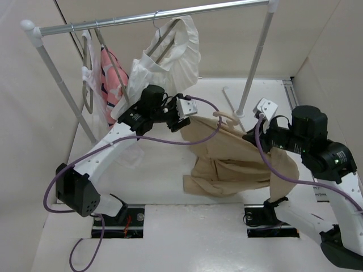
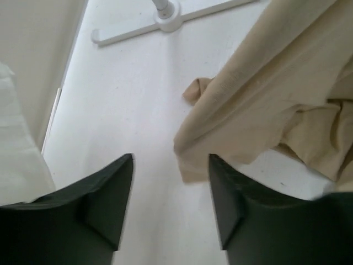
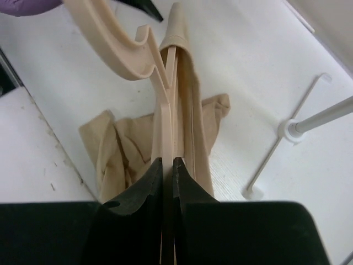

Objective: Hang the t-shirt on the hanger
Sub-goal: Place tshirt on hanger

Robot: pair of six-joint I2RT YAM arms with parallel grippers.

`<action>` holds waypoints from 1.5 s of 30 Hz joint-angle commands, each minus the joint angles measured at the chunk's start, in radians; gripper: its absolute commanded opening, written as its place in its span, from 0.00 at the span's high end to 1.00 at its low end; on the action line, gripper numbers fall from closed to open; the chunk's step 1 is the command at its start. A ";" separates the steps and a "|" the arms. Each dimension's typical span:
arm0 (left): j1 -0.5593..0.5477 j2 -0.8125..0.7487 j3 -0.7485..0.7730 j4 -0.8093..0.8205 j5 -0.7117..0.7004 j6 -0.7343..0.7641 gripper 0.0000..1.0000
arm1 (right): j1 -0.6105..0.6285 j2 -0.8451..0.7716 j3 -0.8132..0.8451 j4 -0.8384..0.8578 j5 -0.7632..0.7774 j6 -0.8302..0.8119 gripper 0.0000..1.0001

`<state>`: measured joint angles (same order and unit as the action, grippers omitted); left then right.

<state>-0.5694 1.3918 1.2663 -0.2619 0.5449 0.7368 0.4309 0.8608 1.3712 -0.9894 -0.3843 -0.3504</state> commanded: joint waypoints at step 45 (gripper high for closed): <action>-0.110 -0.116 0.024 -0.134 0.426 0.138 1.00 | -0.021 -0.009 -0.032 0.239 -0.291 0.067 1.00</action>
<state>-0.6613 1.2896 1.2366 -0.3954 0.9020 0.8986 0.4225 0.8585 1.3476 -0.9001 -0.6895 -0.2985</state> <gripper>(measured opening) 0.359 0.122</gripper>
